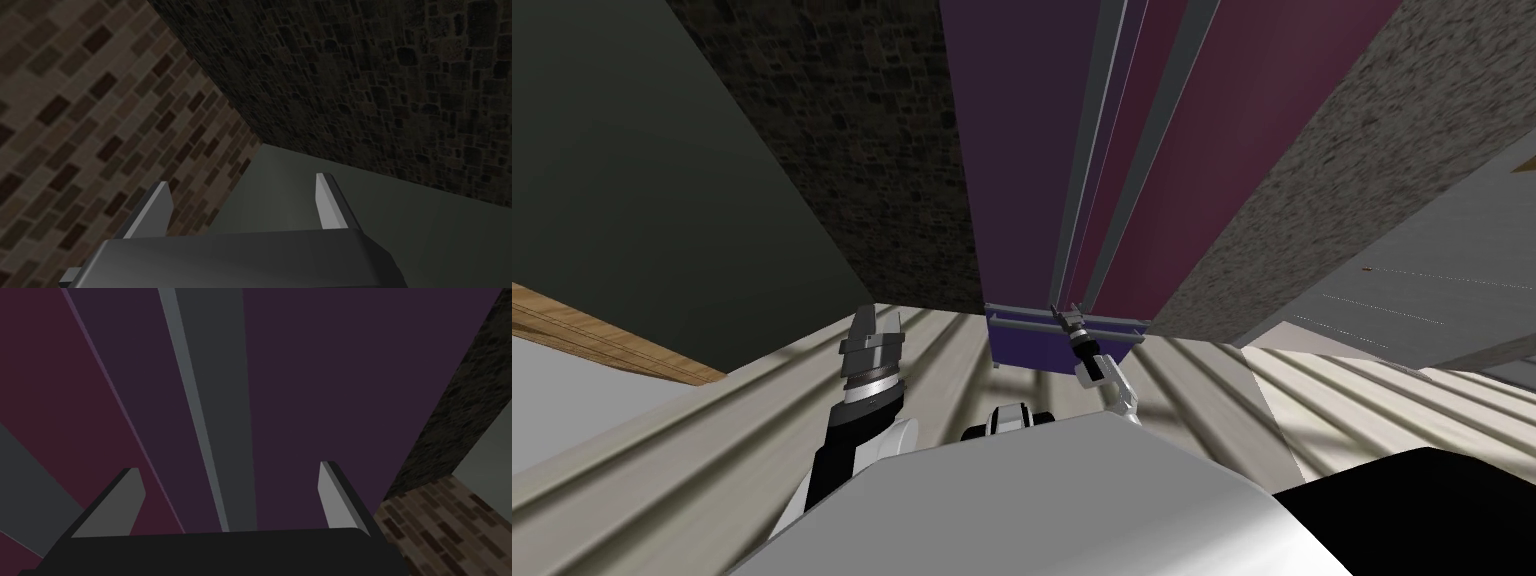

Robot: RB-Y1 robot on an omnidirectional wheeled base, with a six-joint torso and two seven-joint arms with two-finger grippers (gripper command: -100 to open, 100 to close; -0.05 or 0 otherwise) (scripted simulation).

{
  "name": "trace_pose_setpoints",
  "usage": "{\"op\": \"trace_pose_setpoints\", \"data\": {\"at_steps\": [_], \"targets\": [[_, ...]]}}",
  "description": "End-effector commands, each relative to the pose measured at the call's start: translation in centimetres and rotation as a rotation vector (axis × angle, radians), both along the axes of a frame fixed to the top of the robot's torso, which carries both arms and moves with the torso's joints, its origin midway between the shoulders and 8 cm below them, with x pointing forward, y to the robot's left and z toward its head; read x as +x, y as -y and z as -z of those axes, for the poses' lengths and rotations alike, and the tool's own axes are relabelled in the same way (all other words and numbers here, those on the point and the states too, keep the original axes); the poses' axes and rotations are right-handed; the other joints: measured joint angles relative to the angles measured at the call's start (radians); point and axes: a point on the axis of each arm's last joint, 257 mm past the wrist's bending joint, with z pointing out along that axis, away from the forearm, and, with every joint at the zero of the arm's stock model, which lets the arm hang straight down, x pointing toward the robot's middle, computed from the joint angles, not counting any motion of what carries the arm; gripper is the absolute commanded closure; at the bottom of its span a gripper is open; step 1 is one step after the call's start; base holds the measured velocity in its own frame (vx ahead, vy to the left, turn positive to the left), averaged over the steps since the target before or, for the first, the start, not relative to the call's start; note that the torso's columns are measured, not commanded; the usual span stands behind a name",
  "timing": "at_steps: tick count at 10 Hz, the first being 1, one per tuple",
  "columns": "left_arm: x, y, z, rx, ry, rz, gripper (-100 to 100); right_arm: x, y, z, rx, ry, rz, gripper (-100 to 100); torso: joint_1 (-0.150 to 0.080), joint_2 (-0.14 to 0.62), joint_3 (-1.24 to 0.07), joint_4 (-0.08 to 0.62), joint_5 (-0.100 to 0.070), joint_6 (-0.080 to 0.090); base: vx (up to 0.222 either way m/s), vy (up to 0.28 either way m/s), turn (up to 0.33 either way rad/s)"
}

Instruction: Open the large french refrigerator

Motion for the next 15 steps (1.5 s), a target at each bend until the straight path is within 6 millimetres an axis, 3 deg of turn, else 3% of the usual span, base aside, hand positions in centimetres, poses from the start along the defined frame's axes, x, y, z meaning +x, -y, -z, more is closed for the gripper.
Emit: {"op": "trace_pose_setpoints", "data": {"at_steps": [1,11,15], "targets": [[0.0,0.0,0.0,0.000,0.000,0.000,0,1.3,1.4,2.3,-0.130,-0.058,0.071,-100,0.000,0.000,0.000,0.000,0.000,0.000,0.018,0.036,0.039],[0.0,0.0,0.0,0.000,0.000,0.000,0,4.7,6.4,9.1,-0.577,-0.261,0.275,-100,0.001,0.000,0.000,0.000,0.000,0.000,0.016,0.031,0.027],[0.0,0.0,0.0,0.000,0.000,0.000,0,5.5,8.7,10.6,-0.746,-0.329,0.337,-100,0.000,0.000,0.000,0.000,0.000,0.000,0.018,0.028,0.025]]}}
